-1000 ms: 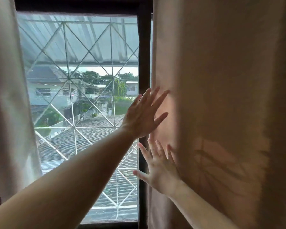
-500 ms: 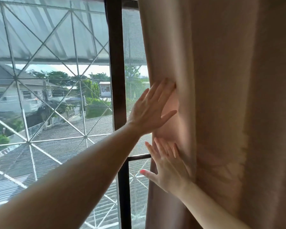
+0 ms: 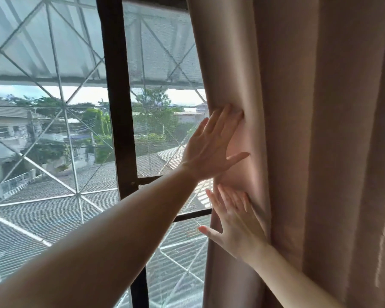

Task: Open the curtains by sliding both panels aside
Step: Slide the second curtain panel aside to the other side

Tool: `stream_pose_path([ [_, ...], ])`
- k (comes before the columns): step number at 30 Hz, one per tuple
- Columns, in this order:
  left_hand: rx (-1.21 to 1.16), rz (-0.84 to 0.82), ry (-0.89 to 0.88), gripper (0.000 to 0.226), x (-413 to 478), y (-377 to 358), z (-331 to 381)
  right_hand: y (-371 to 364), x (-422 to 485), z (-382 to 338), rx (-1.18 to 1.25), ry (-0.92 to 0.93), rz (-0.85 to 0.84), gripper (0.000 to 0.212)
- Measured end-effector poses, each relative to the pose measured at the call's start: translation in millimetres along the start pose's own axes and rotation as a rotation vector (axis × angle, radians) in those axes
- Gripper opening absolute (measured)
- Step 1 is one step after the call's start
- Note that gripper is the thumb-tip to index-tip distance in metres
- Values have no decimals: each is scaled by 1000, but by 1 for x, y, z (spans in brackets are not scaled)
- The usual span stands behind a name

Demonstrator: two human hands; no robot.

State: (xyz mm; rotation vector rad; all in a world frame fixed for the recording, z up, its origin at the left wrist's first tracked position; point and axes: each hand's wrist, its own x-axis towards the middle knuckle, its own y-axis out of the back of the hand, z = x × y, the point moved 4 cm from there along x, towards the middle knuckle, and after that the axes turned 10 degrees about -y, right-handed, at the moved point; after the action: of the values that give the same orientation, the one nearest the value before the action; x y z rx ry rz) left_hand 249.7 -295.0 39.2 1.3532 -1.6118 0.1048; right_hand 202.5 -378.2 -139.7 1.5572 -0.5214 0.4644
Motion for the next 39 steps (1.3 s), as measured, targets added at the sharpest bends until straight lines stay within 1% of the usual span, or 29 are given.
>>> stream_pose_path([
  [3,-9,30,-9,105,18,-6,15,2,2,23,51,6,-27,98],
  [7,-26,38,26,110,43,-19,40,7,-1,59,-32,48,-5,99],
  [12,-16,57,26,111,71,-36,76,14,0,112,-20,61,1,101],
  [18,-14,9,59,114,107,-52,114,21,-3,171,10,76,-30,99],
  [23,-12,-24,75,117,132,-60,139,27,-7,209,10,84,-20,100],
  [30,-50,-34,71,123,167,-75,168,30,-7,252,55,45,-20,99],
  [35,-118,7,41,133,192,-92,186,29,-1,283,-31,-4,13,100],
  [39,-138,68,19,138,216,-109,198,25,7,310,-18,-38,18,98],
])
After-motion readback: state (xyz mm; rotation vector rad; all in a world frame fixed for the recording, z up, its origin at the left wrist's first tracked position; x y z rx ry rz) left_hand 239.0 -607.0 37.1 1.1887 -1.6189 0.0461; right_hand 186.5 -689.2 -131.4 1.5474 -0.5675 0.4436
